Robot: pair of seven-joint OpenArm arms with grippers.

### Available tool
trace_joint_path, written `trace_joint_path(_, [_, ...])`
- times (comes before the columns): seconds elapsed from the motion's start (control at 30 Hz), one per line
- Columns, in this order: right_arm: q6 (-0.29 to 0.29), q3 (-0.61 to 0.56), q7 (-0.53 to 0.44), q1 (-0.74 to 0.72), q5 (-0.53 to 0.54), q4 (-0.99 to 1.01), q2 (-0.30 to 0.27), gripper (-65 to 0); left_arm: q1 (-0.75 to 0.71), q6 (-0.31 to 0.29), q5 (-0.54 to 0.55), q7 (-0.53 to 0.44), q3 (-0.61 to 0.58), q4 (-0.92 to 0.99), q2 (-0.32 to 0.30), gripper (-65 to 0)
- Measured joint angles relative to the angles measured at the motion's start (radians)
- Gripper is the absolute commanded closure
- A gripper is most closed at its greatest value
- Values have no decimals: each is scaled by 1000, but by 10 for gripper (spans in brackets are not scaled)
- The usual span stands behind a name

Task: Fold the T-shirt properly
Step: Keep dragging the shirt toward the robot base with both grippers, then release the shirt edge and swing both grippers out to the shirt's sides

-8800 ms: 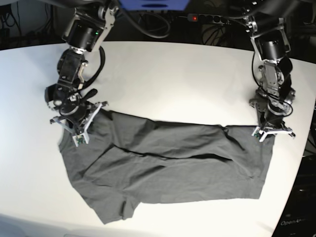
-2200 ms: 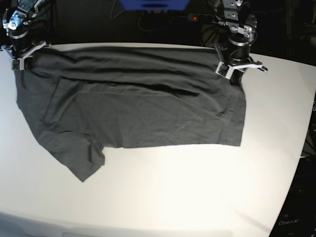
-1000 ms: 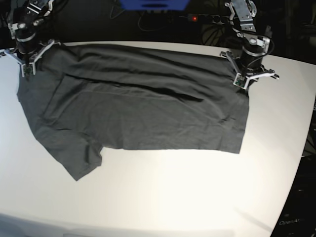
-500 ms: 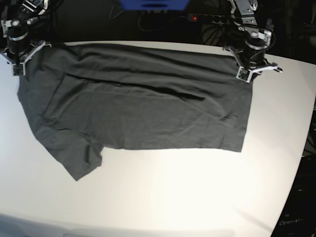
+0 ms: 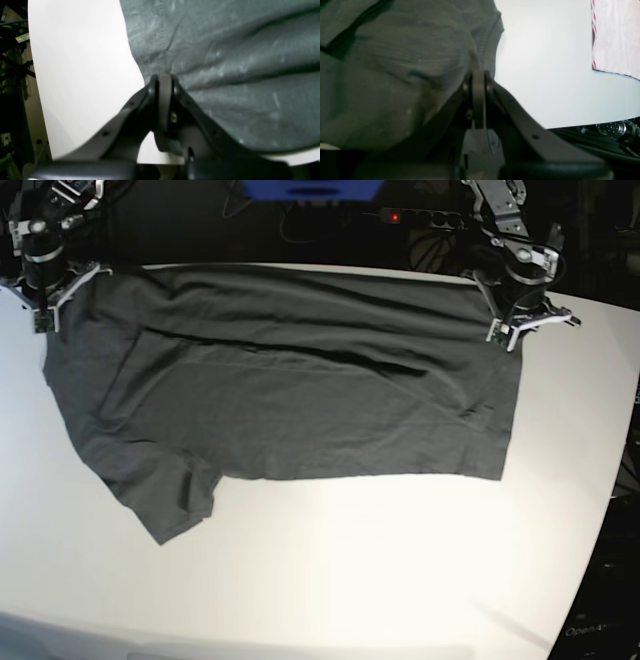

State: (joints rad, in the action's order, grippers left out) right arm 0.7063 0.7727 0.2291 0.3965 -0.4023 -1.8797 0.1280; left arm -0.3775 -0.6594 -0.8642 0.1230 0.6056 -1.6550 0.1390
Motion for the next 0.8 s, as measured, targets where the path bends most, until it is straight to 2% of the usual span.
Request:
trace_joint_path(0.33, [0,0,3,-29,0,-14,-4,-1,8,-44,-29,73,-5,-78,16,-24])
trace_joint_path(0.53, [0,0,0,-36,0,-15,-6,-1,-2,-47,58,76,-6,-150,19,-24])
trace_joint_path(0.8, [1,0,5,-72,-8,-17,-16,-1,7,-49,61,80,-6,-201,19,-25])
